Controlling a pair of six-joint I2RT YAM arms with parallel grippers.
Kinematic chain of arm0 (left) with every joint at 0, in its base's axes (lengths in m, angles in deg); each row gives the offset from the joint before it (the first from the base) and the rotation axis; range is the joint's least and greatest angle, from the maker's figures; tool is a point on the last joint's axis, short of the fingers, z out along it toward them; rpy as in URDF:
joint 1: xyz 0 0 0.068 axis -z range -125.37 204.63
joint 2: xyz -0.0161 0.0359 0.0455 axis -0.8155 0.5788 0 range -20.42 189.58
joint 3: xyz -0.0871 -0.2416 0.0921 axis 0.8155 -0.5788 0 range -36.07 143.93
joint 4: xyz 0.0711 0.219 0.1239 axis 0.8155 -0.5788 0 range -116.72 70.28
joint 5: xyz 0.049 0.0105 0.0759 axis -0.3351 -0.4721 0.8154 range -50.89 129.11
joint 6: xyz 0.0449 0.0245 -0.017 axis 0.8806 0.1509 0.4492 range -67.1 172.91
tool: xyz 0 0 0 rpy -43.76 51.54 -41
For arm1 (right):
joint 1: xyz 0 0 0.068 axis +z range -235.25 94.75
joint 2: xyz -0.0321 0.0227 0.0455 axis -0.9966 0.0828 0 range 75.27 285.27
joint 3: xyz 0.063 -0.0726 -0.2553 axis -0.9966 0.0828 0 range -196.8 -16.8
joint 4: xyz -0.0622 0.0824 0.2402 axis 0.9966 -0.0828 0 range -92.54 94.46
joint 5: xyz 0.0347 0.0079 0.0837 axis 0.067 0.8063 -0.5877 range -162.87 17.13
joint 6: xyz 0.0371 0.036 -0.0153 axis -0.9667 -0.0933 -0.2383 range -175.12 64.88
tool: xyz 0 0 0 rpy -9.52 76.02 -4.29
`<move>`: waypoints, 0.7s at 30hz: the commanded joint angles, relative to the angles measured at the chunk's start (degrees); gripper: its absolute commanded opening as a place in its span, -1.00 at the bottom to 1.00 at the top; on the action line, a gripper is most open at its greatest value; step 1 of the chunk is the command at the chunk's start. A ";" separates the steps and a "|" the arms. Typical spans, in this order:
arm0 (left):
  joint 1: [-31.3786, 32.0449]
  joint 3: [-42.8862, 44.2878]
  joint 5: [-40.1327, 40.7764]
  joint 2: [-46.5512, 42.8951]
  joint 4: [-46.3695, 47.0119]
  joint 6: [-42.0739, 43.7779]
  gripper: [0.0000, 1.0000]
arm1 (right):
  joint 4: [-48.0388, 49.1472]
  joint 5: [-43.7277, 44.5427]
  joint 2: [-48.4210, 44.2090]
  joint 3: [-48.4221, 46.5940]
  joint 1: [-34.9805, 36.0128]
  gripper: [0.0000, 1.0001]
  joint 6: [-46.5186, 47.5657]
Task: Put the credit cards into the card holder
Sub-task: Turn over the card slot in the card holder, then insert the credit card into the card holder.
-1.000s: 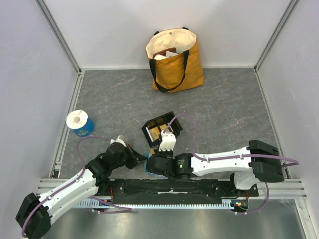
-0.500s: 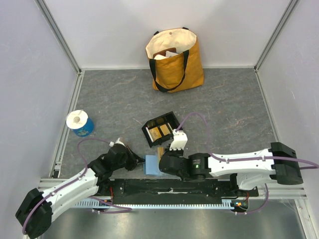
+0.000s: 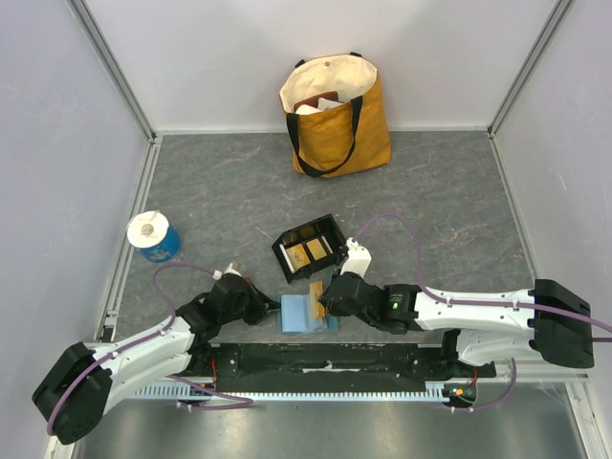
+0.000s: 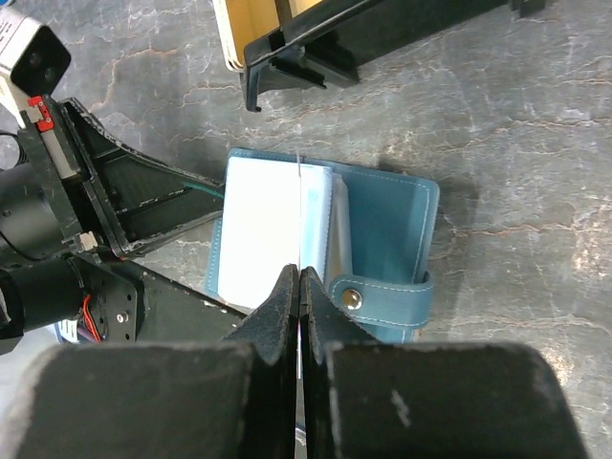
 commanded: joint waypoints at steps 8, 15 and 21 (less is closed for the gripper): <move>0.38 -2.38 1.79 0.23 0.18 0.37 -0.96 | 8.00 -6.35 3.73 3.35 -1.88 -1.00 0.23; 0.47 -2.30 1.17 4.27 2.64 3.18 -0.96 | 21.08 -13.73 3.72 11.79 -6.71 -1.00 -1.62; 0.38 -1.59 0.91 8.67 4.05 5.29 -0.96 | 31.02 -18.21 5.39 16.37 -8.21 -1.00 -3.72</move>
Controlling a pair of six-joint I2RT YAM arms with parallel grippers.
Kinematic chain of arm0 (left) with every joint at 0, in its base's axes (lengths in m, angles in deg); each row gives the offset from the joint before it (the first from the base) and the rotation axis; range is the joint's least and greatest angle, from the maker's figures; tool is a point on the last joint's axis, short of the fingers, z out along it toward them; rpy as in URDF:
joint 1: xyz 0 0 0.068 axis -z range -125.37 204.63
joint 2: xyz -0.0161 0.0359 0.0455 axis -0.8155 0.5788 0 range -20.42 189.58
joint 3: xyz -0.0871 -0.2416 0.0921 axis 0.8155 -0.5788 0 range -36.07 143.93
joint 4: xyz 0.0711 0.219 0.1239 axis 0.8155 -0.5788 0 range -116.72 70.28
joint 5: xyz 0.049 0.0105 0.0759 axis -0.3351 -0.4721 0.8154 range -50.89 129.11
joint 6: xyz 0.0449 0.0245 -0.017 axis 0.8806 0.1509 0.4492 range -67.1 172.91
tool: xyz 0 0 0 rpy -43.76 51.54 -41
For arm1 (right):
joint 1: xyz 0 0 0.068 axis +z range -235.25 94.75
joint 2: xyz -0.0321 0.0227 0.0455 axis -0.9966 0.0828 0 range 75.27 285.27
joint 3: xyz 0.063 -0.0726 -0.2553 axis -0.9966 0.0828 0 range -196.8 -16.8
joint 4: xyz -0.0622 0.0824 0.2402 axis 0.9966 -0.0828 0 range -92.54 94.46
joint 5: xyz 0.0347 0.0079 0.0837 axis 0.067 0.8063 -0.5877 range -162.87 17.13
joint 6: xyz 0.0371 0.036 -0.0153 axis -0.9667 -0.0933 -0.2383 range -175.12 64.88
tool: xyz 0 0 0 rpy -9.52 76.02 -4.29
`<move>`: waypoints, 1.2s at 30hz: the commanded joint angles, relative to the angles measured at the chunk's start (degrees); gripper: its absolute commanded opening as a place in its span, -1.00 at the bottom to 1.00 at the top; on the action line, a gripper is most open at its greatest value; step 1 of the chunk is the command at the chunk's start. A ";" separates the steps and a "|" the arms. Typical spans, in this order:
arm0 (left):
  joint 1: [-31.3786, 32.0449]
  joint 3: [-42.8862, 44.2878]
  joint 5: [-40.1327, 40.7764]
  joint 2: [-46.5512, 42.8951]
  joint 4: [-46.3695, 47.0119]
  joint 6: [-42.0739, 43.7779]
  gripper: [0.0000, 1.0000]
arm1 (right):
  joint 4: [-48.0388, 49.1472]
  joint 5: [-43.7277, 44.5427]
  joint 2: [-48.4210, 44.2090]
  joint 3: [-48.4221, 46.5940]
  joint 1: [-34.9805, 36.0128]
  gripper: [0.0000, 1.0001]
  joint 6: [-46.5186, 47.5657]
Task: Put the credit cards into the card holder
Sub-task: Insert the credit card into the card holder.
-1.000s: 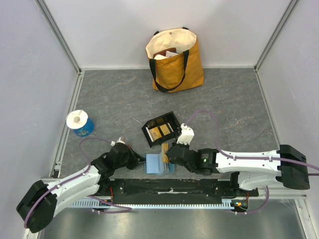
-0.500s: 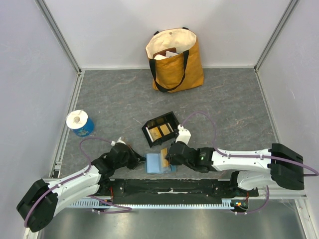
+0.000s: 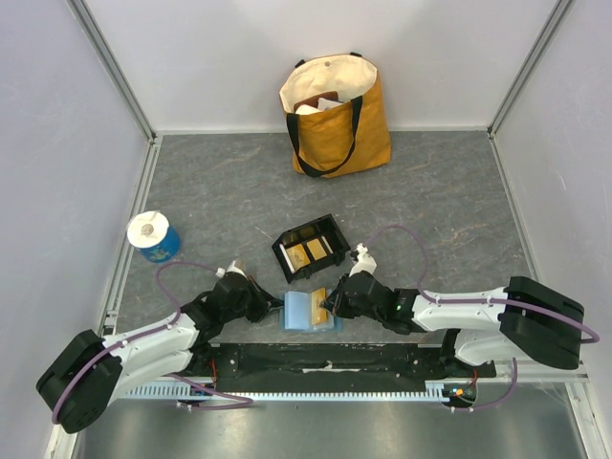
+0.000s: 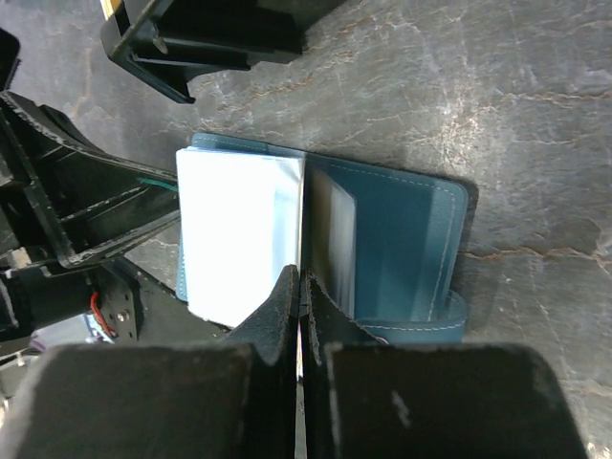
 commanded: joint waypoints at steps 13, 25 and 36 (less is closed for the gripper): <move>0.18 -1.04 2.20 3.73 -4.02 5.27 -0.96 | 15.27 -5.86 -0.71 5.92 -0.67 -1.00 -3.83; 0.10 -0.61 3.00 1.71 -5.95 5.27 -0.96 | 11.83 -3.92 -2.30 7.68 -0.67 -1.00 -5.32; 0.18 -0.25 2.99 3.11 -5.95 5.54 -0.96 | 18.42 -5.07 -1.50 10.13 -0.67 -1.00 -8.75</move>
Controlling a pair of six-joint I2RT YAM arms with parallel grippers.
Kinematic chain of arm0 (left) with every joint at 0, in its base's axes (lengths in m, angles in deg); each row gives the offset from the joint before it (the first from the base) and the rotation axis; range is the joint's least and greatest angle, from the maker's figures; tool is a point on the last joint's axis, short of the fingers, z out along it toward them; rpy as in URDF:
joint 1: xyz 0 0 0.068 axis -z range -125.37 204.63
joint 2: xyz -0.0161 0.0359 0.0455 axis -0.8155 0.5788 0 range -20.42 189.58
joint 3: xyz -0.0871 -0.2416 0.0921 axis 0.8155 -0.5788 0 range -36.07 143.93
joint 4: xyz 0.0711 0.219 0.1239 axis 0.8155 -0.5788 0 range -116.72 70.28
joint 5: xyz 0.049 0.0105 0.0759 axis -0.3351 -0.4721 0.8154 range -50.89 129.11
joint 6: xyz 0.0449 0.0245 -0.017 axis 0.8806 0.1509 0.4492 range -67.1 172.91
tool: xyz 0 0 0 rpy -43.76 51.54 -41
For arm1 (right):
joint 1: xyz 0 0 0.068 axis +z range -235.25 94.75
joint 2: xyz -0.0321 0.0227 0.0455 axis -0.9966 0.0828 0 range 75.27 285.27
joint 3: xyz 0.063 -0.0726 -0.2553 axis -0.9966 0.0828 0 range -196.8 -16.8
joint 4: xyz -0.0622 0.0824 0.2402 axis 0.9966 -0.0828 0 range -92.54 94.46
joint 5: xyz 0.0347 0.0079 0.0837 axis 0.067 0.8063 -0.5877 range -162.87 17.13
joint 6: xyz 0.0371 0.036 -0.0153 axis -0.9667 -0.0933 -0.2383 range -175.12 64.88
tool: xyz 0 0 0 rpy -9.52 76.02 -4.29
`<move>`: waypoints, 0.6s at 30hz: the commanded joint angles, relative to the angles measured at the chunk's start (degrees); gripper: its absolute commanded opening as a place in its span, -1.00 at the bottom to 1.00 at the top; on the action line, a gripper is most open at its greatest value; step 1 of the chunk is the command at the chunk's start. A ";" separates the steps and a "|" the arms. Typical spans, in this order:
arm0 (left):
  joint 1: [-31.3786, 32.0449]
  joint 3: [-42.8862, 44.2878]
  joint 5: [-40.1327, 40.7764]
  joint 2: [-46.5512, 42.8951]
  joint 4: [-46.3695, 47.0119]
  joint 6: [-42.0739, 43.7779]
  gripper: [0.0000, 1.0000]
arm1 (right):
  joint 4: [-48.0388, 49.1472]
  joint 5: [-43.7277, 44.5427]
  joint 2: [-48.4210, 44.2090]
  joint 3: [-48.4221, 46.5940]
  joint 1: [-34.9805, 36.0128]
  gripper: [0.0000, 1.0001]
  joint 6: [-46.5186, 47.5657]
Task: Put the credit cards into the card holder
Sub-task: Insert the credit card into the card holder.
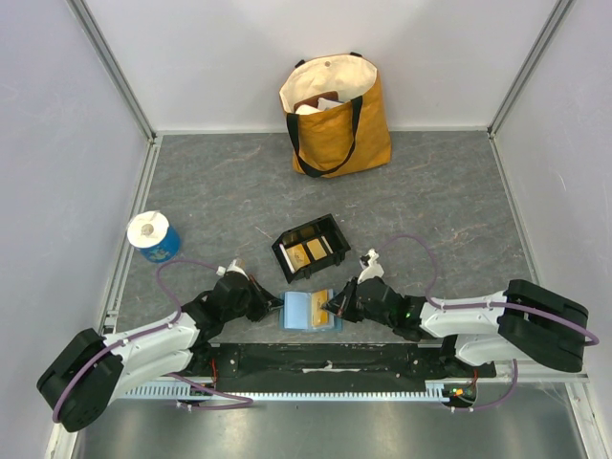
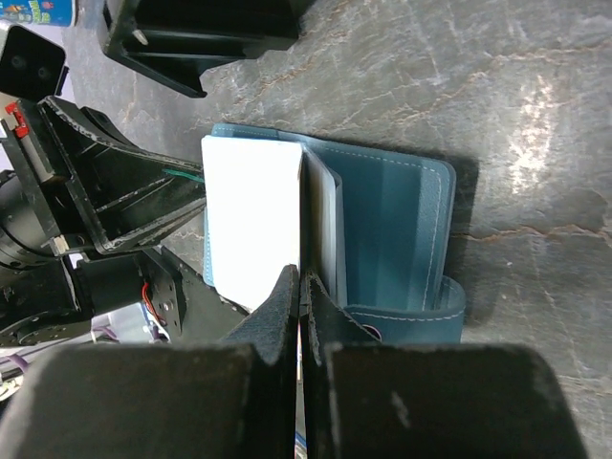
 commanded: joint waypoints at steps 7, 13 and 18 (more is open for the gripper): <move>0.19 -0.71 2.56 2.09 -6.85 4.07 -0.96 | 2.77 -0.98 -1.86 2.03 0.13 -1.00 -3.00; 0.27 -0.45 2.47 2.36 -6.76 4.25 -0.97 | 1.63 -0.62 -2.39 1.94 -0.31 -1.00 -2.39; 0.27 -0.45 2.29 2.35 -6.59 4.34 -0.96 | 4.52 -1.68 0.85 2.47 -0.75 -1.00 -2.39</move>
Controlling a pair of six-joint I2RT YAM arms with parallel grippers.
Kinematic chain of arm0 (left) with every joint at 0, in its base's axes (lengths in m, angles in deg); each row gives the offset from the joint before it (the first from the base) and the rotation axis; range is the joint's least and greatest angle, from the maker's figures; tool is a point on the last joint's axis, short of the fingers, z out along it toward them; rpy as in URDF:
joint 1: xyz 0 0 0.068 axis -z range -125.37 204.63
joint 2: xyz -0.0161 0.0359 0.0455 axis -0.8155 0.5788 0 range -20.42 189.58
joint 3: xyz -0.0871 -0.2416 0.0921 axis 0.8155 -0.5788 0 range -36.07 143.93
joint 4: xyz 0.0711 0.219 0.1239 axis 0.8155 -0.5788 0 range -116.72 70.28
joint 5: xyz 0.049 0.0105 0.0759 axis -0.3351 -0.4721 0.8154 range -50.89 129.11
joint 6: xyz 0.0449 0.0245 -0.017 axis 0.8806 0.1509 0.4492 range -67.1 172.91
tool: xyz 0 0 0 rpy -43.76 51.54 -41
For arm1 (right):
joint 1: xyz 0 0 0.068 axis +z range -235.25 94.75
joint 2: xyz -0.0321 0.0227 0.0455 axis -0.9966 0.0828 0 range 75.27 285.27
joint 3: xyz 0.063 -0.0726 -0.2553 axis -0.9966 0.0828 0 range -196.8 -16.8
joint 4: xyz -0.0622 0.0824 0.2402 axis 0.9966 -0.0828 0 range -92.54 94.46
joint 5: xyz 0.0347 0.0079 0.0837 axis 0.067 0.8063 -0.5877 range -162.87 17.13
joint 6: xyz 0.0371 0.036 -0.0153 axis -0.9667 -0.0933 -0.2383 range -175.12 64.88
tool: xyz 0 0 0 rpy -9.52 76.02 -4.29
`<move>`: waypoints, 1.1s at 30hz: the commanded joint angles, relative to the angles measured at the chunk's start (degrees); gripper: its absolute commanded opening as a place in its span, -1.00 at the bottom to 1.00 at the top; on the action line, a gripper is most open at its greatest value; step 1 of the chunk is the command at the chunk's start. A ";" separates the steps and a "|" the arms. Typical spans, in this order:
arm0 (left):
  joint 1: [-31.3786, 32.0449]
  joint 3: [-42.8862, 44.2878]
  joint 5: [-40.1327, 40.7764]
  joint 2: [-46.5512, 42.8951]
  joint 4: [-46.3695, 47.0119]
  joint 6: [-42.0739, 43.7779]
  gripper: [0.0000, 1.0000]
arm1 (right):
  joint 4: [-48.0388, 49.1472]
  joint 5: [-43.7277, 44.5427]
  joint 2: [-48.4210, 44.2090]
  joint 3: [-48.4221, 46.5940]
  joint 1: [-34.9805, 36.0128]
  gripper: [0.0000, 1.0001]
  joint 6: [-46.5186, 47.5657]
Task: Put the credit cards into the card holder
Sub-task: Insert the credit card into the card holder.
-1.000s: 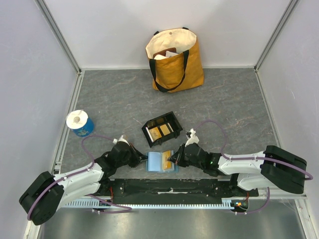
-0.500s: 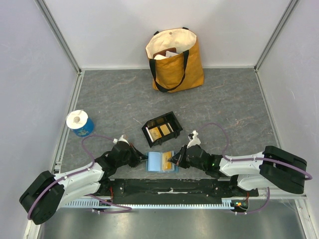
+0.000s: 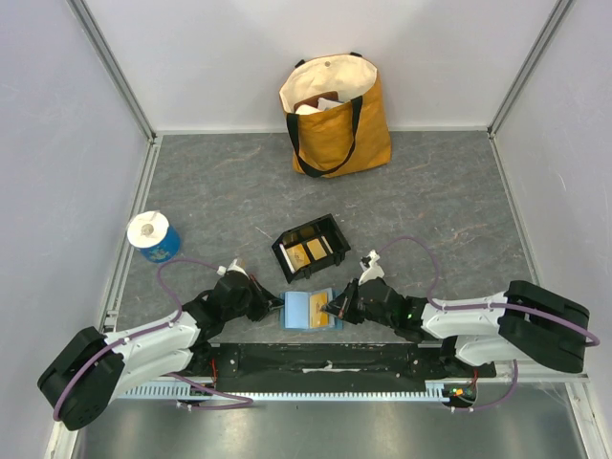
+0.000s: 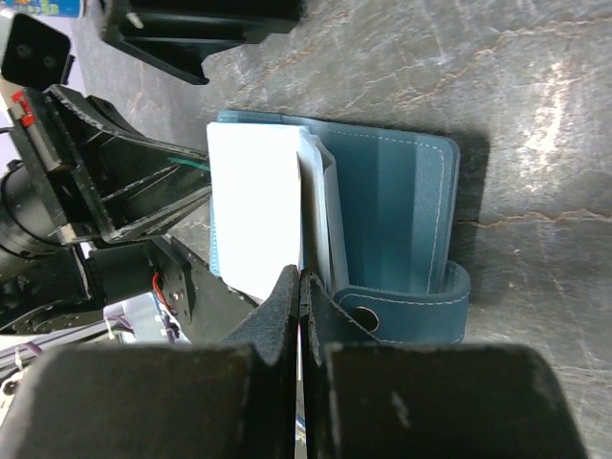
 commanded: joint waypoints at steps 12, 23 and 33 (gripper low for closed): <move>0.25 -1.11 2.03 3.52 -5.18 4.25 -0.97 | 11.46 -3.77 7.73 1.51 -1.50 -1.00 -0.26; 0.25 -1.81 1.94 3.08 -4.83 3.81 -0.96 | 13.48 -4.83 11.60 2.13 -1.15 -1.00 -3.69; 0.25 -1.99 1.77 3.17 -4.30 3.63 -0.97 | 13.14 -5.35 17.57 -3.75 -0.18 -1.00 -3.17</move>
